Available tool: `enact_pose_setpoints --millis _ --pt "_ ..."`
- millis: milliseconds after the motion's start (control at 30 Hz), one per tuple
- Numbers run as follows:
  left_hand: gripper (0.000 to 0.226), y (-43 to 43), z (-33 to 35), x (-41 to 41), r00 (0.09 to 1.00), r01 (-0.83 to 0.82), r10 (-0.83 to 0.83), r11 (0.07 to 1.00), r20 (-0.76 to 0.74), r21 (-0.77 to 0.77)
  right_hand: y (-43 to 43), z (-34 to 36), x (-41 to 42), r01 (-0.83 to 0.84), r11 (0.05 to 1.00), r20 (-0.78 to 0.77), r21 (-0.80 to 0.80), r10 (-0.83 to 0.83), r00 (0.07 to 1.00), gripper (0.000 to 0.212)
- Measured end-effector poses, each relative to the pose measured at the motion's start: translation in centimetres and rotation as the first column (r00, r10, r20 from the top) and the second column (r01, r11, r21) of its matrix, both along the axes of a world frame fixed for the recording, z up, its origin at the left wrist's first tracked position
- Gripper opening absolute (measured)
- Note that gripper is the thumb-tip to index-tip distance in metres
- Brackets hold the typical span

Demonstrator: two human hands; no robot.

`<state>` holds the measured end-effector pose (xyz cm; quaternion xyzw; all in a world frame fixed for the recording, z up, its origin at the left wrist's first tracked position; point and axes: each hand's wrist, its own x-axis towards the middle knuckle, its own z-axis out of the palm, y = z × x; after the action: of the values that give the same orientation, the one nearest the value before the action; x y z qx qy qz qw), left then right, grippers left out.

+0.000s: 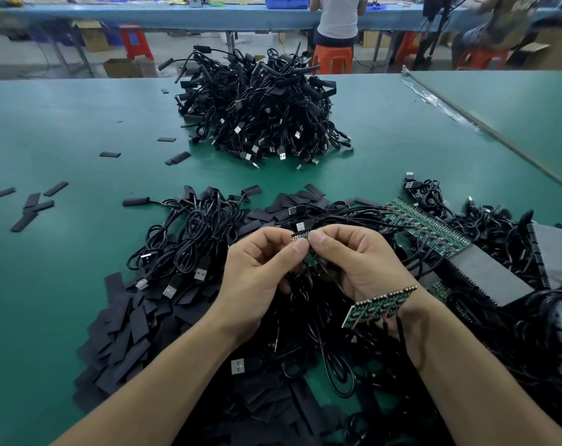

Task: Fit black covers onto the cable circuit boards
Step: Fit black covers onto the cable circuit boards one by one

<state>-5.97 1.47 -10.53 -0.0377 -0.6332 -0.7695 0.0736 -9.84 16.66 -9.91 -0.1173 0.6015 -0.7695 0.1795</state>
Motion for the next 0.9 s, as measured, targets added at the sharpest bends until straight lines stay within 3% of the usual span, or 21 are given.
enact_pose_setpoints --millis 267,567,733,800,900 --pt "0.016 -0.3 0.1 -0.09 0.998 0.042 -0.045 0.997 0.052 0.059 0.07 -0.2 -0.17 -0.042 0.999 -0.01 0.013 0.042 0.999 0.017" --pt "0.016 -0.28 -0.22 -0.31 0.998 -0.003 0.0 0.998 0.058 0.056 -0.09 -0.75 -0.32 0.0 0.996 -0.06 0.09 0.005 0.998 0.052" --pt "0.005 -0.48 -0.07 -0.23 0.996 0.051 -0.06 0.99 0.064 0.132 0.01 -0.87 -0.41 -0.023 0.994 -0.071 0.104 0.03 0.997 0.05" --pt "0.012 -0.5 -0.02 -0.17 0.996 0.067 -0.074 0.989 0.05 0.133 -0.01 -0.92 -0.46 -0.006 0.992 -0.083 0.124 0.016 0.996 0.049" --pt "0.011 -0.47 -0.12 -0.2 0.998 0.051 -0.055 0.995 0.037 0.089 0.04 -0.79 -0.36 -0.022 0.994 -0.072 0.108 0.03 0.997 0.034"
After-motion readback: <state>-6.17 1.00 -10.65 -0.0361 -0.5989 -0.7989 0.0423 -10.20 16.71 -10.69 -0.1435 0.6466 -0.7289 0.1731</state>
